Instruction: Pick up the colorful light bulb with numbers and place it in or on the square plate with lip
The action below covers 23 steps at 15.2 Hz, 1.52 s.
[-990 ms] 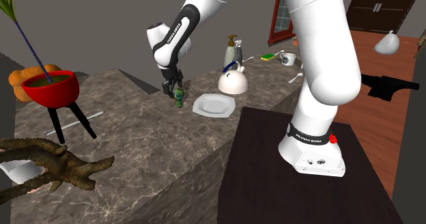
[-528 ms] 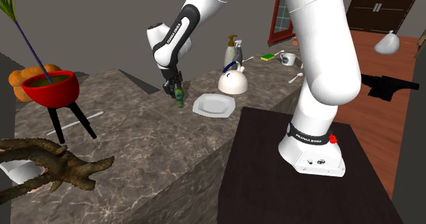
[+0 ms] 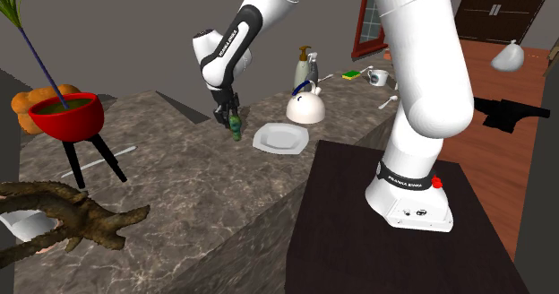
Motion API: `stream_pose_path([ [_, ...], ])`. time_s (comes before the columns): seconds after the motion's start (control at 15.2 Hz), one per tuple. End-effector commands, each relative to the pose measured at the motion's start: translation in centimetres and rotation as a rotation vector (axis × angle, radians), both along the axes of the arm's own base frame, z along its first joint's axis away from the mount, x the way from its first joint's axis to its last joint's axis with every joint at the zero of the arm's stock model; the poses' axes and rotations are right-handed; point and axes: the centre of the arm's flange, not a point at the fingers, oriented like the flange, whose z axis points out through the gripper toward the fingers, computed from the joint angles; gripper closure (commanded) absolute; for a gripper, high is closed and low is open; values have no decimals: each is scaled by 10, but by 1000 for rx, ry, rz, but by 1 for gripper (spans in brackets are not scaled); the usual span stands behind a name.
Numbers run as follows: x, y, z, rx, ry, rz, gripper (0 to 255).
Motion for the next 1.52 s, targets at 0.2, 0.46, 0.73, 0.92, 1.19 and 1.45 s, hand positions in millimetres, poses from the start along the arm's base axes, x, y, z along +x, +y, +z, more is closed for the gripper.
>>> stream_pose_path([
  [0.2,0,0,24,0,0,0,255],
  [0.46,0,0,45,0,0,0,255],
  [0.73,0,0,67,0,0,0,255],
  [0.92,0,0,82,0,0,0,255],
  [1.19,-37,-10,94,0,0,0,255],
  [1.45,-88,-24,103,0,0,0,255],
])
